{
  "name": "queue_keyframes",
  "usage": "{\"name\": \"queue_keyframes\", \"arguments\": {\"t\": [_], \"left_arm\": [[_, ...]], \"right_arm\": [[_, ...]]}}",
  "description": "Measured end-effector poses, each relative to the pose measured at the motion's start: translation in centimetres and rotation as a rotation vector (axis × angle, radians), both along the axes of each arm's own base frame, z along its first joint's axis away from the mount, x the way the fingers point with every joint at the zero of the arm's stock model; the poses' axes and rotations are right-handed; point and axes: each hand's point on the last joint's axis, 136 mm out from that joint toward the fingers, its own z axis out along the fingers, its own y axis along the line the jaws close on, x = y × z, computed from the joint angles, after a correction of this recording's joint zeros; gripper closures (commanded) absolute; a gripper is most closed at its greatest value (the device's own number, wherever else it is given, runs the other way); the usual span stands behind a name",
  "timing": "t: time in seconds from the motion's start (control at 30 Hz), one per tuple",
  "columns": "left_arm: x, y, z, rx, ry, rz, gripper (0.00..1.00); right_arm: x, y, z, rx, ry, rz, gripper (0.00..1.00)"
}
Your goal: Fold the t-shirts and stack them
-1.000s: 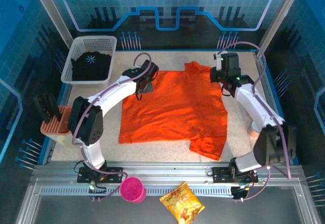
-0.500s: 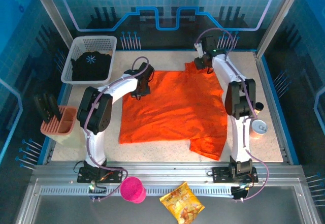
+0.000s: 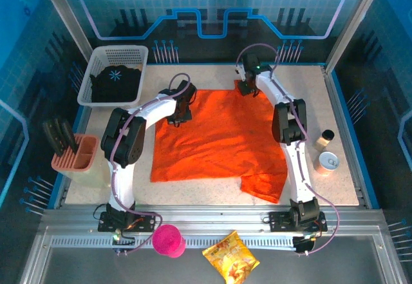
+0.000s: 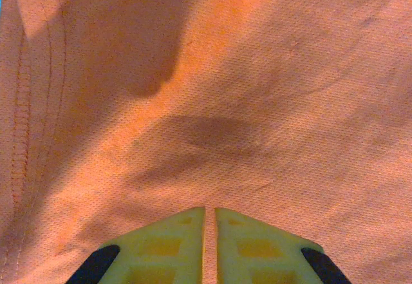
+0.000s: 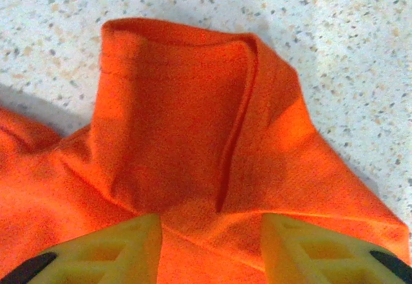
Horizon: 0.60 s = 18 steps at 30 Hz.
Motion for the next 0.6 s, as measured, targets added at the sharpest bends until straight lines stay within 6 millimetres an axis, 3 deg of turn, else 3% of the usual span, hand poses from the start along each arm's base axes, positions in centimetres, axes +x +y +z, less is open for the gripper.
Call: {"name": "queue_keyframes", "arguments": {"t": [0.23,0.47,0.6], "left_arm": [[0.1,0.1,0.0,-0.003,-0.002,0.003,0.88],[0.0,0.1,-0.1,-0.002,0.002,0.003,0.88],[0.0,0.1,-0.1,-0.002,0.002,0.003,0.88]], "right_arm": [[0.9,-1.2,-1.4,-0.045,-0.006,-0.038,0.67],[0.9,-1.5,-1.9,-0.052,-0.003,-0.06,0.99],[1.2,-1.8,-1.8,-0.061,-0.016,-0.076,1.0]]}}
